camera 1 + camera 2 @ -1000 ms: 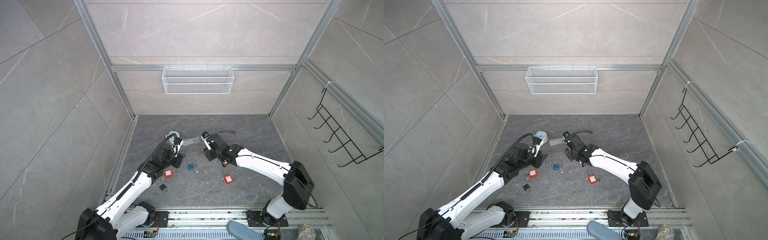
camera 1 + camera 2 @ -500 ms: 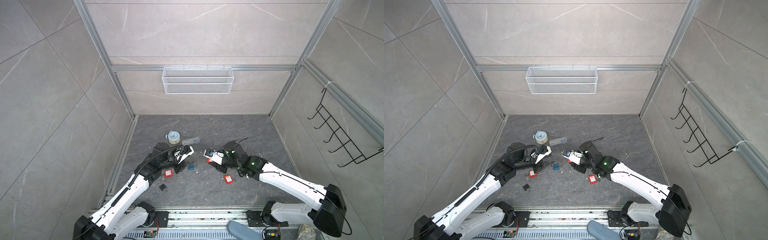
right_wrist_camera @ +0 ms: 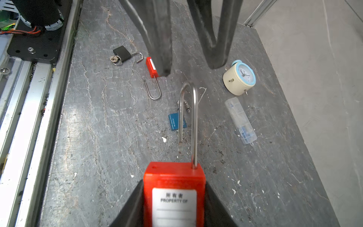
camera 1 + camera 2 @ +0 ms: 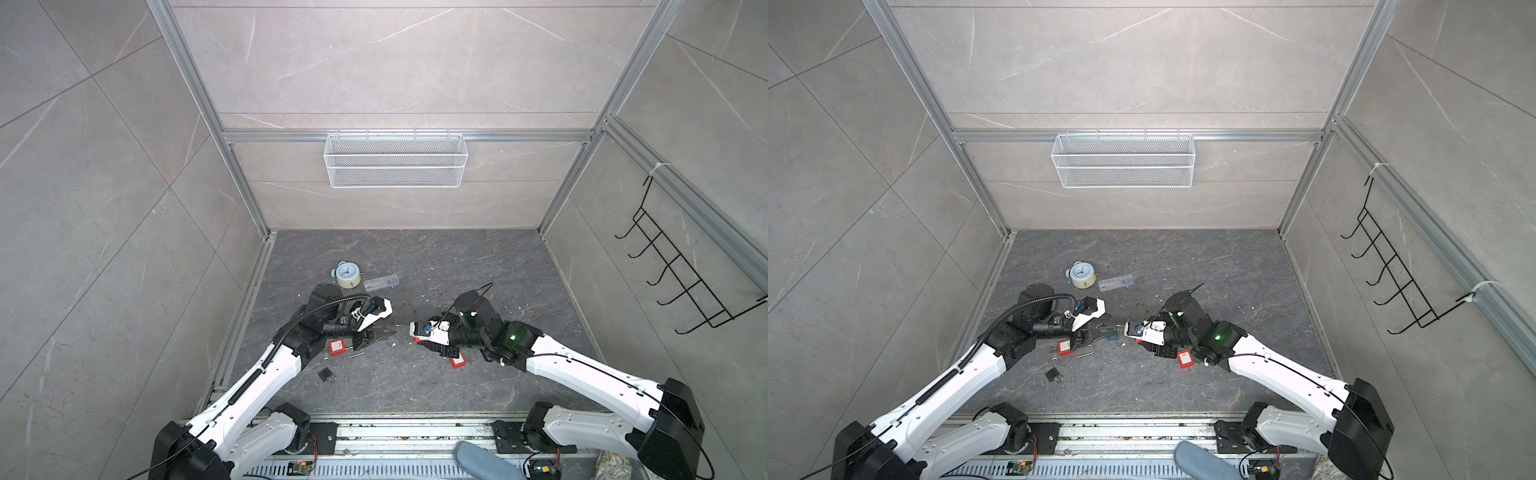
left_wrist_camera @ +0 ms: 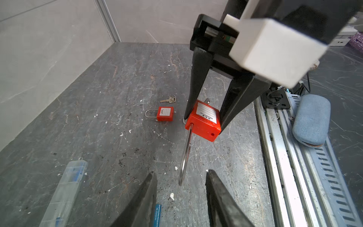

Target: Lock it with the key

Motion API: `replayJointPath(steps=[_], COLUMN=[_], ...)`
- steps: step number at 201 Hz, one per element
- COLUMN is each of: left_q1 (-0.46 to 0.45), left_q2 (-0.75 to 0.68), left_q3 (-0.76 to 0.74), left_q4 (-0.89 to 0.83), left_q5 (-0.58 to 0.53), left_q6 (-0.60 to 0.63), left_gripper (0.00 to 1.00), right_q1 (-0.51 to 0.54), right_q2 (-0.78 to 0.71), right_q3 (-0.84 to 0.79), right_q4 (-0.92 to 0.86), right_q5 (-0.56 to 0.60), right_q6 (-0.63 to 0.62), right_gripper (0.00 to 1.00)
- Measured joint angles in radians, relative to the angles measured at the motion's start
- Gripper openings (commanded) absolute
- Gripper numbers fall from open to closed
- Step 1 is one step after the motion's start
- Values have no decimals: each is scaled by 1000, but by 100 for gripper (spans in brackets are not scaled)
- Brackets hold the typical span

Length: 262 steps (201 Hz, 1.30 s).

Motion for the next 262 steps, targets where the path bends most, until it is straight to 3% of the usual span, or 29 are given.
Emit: replayJointPath(steps=[64,101,143,158,173,185,262], left_q1=[-44,-61,-66,-68,-75,-84,-133], left_q2=[60,77,85,86,86,85,13], left_q3=[10,13,24,25,25,20,-60], left_q4=[-4,-4,-5,3,13,37,150], left_q5=[7,9,20,21,23,27,46], left_q6=[5,8,5,-1,-10,-24,-50], left_gripper=[24,0,0,0,0,0,0], right_q1=[5,6,6,6,6,6,-10], right_q2=[-7,-7,-8,-10,-14,-24,-61], right_q3=[0,2,14,20,32,42,169], right_q4=[1,-3,-16,-26,-51,-61,-295], right_q5=[-19,-25,-9,0,1,0,-14], right_q6=[-19,-34,-52,-60,-77,-98,-149], right_gripper=[28,28,33,44,62,67,57])
